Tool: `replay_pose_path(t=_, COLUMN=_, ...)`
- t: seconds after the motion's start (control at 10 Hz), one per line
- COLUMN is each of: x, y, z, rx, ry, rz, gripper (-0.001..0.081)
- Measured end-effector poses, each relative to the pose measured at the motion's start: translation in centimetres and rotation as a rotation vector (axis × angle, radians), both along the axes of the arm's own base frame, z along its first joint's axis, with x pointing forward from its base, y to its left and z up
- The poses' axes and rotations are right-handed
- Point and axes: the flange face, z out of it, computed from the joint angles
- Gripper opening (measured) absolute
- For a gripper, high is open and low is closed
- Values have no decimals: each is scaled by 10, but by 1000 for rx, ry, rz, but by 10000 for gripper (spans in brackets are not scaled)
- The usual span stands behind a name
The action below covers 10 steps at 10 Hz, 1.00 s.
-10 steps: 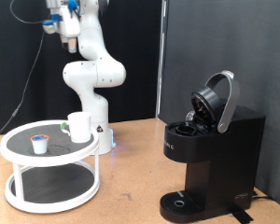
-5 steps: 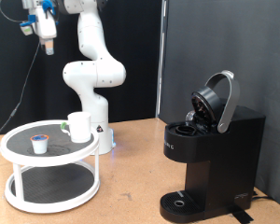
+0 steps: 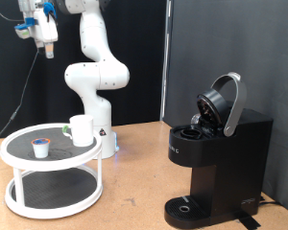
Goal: Make a cup of coffee with the keurig machine
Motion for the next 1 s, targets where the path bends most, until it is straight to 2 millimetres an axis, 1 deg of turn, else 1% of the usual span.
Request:
replay_pose_path(t=0.2, x=9, y=-16, z=-17, rx=-2, ry=-4, rz=24, gripper=734)
replay_pose_path(t=0.4, x=23, y=-32, z=-40, rx=-25, ry=-25, rz=5, gripper=734)
replay_pose_path(t=0.7, x=42, y=-44, z=-80, rx=-60, ry=-12, rz=-40, gripper=734)
replay_pose_path(t=0.8, x=46, y=-48, z=-87, rx=-76, ry=6, rz=-70, gripper=734)
replay_pose_path(t=1.0, x=46, y=-47, z=-88, rx=-66, ry=-1, rz=-41, gripper=734)
